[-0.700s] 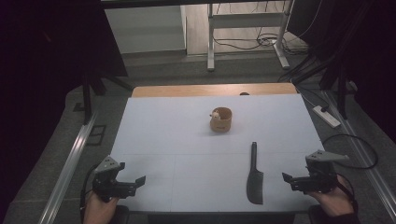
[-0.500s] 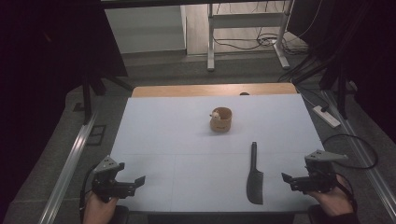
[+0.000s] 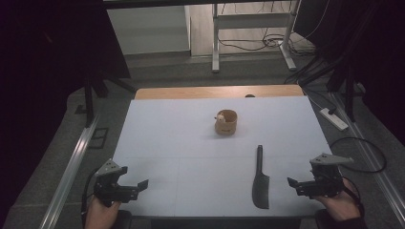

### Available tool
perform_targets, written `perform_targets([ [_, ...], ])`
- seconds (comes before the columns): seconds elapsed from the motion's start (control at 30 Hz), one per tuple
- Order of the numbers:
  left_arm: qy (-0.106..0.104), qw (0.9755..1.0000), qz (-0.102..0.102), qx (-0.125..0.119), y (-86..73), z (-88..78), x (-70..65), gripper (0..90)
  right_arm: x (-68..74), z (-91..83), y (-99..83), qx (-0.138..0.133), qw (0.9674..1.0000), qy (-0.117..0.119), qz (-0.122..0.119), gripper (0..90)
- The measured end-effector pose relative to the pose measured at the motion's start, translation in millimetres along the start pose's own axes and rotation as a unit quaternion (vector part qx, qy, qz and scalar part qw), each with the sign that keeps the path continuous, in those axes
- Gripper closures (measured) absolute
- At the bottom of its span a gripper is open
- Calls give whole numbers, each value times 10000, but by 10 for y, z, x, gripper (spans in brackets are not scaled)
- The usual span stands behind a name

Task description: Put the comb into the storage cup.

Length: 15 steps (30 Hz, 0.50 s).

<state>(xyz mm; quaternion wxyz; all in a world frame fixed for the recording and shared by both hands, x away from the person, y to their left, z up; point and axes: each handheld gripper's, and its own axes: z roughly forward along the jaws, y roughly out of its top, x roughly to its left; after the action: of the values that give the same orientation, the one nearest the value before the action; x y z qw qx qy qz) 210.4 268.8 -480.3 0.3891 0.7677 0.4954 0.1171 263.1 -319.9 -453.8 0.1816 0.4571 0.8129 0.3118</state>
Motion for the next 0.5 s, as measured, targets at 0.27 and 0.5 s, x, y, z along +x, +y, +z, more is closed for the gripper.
perform_targets([
  [0.27,-19,10000,-16,-17,-3,1,5,4,5,8,7,38,10000,22,-31,0],
  [0.5,-25,10000,-35,-24,-7,-4,6,4,25,16,24,53,9998,77,-176,0],
])
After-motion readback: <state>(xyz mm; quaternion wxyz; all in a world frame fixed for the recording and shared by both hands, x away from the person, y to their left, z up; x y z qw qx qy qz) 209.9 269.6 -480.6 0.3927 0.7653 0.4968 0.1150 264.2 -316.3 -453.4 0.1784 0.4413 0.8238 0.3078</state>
